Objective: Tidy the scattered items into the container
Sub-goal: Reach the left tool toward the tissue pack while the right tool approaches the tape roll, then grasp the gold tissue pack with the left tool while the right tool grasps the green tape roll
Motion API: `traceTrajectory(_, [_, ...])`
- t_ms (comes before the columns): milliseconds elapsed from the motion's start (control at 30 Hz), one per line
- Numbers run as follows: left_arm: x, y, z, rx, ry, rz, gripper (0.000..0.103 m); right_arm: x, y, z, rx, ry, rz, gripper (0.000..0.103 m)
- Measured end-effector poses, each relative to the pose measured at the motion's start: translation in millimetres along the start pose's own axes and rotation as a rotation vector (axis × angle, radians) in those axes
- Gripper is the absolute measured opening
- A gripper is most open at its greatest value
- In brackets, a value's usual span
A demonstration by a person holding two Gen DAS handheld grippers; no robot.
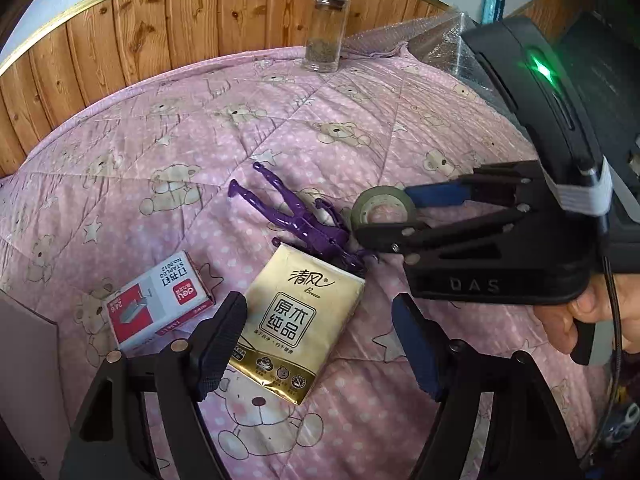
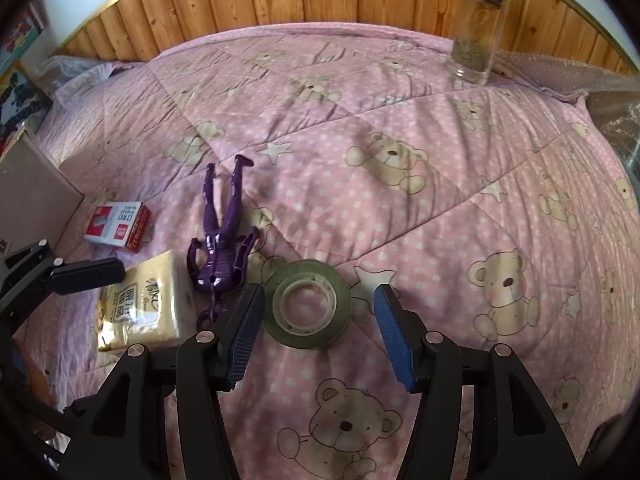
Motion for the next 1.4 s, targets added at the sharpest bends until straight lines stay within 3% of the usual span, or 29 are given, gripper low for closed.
traceTrajectory(67, [2.5,-2.0,2.3,0.026,-0.003,-0.011,0.075,-0.9,0.6,-4.0,-0.021,0.021,0.009,0.06])
traceTrajectory(133, [0.4,-3.7,5.2,0.029,0.042,-0.02,0.075,-2.2,0.5,-2.0,-0.027,0.045,0.011,0.055])
traceTrajectory(167, [-2.7,-3.9,7.8,0.029,0.072,-0.017,0.075,-1.5,0.5,1.0,-0.023,0.063,0.009,0.041])
traceTrajectory(267, [-13.1,-7.9,21.6,0.073,0.059,0.015,0.074,-0.1,0.4,8.6,-0.006,0.046,-0.002,0.039])
traceTrajectory(367, [-11.6,-11.1,26.7,0.093,0.02,0.018,0.064,1.1,0.6,0.5,-0.054,0.064,-0.005,0.018])
traceTrajectory(500, [-2.7,-9.8,28.4,0.135,-0.045,-0.007,0.057,1.5,-1.4,-11.2,-0.132,0.138,0.012,0.018])
traceTrajectory(633, [-0.9,-6.0,25.1,0.131,-0.027,-0.008,0.057,3.0,-4.4,-13.8,-0.176,0.201,0.011,0.018])
traceTrajectory(800, [-18.0,0.1,20.5,0.118,-0.018,0.04,0.061,-2.2,-4.6,-15.3,-0.241,0.276,0.024,0.037])
traceTrajectory(1000, [-20.8,-2.2,23.8,0.141,-0.015,0.03,0.052,-4.9,-9.6,-24.6,-0.298,0.326,0.032,0.038])
traceTrajectory(1067, [-19.2,-4.4,24.3,0.137,-0.013,0.028,0.052,-3.5,-12.1,-27.0,-0.284,0.269,0.028,0.035])
traceTrajectory(1167, [-18.0,-7.2,22.4,0.125,-0.002,0.024,0.052,-4.2,-11.9,-17.7,-0.224,0.255,0.036,0.037])
traceTrajectory(1400, [-18.0,-7.7,25.1,0.138,-0.014,0.021,0.052,5.4,-7.9,-13.9,-0.23,0.333,-0.01,0.032])
Point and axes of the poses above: each gripper's, at about its wrist camera, not at the fingertips, and x roughly against the way its jaws point, z to its left, y to its top, the point moved 1 cm from there along -x, roughly the way its jaws point, and after that the axes turned 1 degree about z, right-handed, at the moved point
